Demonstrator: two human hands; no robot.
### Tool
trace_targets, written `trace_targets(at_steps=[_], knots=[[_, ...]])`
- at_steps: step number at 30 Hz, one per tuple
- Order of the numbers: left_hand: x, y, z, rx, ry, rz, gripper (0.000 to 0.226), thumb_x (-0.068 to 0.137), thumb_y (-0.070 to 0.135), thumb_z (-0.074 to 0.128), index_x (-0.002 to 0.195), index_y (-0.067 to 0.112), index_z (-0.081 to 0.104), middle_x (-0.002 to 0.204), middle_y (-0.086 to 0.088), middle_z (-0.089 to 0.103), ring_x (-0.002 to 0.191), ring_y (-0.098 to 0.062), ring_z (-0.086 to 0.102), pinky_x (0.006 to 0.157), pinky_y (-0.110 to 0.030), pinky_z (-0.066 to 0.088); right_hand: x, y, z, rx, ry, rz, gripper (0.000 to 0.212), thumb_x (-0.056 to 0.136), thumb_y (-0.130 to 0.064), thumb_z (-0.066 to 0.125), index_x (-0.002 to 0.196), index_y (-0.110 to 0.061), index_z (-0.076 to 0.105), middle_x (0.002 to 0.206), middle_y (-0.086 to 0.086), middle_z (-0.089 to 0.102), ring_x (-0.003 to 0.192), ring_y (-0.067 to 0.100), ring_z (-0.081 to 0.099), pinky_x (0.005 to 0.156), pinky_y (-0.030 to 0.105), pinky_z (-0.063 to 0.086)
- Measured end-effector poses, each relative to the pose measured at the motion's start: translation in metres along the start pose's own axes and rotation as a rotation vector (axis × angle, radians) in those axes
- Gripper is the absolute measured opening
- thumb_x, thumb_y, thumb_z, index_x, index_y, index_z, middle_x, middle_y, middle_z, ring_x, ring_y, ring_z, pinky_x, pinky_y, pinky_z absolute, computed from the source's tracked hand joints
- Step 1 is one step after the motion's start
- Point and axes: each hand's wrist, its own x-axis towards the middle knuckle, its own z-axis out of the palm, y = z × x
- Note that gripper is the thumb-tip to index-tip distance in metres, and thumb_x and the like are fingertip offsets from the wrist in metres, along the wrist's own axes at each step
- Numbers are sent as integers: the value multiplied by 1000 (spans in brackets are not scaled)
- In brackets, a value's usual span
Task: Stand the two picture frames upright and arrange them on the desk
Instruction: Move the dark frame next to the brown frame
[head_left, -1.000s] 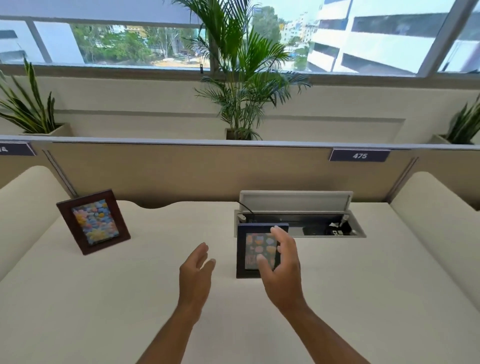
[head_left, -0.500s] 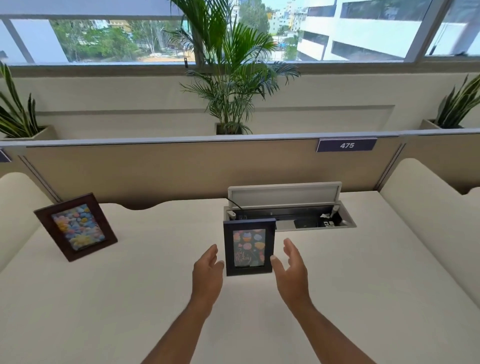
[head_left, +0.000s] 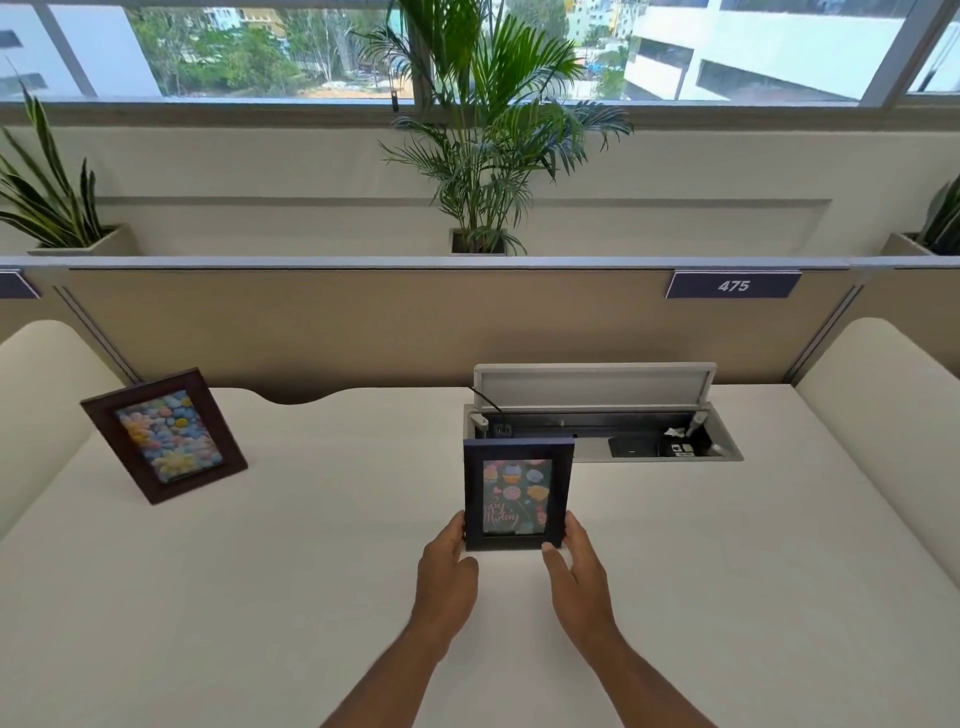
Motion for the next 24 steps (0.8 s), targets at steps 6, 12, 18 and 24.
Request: trace_targets(at_steps=[6,12,18,24], knots=[[0,2,-5,15,0,14,90,82,-26,35,155,24,51,141,6,67,130,-7,60,86,0,49,1,1,9,-34,-5,1,61,105,-15,55,162,-20,32,161,2,47,148,23,43,124,47,37],[9,3,-28,22,49,5,91,83,-26,35,158,25,44,119,38,56,113,12,56,74,9,41,10,-8,36,-38,-57,-27,63,104,-11,56,162,-19,32,162,0,46,149,19,42,126,45,35],[24,-3,-66,48,161,23,92,85,-23,38,157,35,41,120,33,58,101,23,54,72,9,41,24,-26,79,-41,-144,-77,64,103,-12,56,161,-22,32,161,-3,48,148,16,43,126,43,36],[42,2,-111,77,274,25,79,94,-19,45,161,24,39,138,15,53,125,-5,51,93,-2,41,48,-51,132,-90,-249,-144,66,105,-19,56,164,-21,26,167,-1,39,154,18,36,126,45,35]])
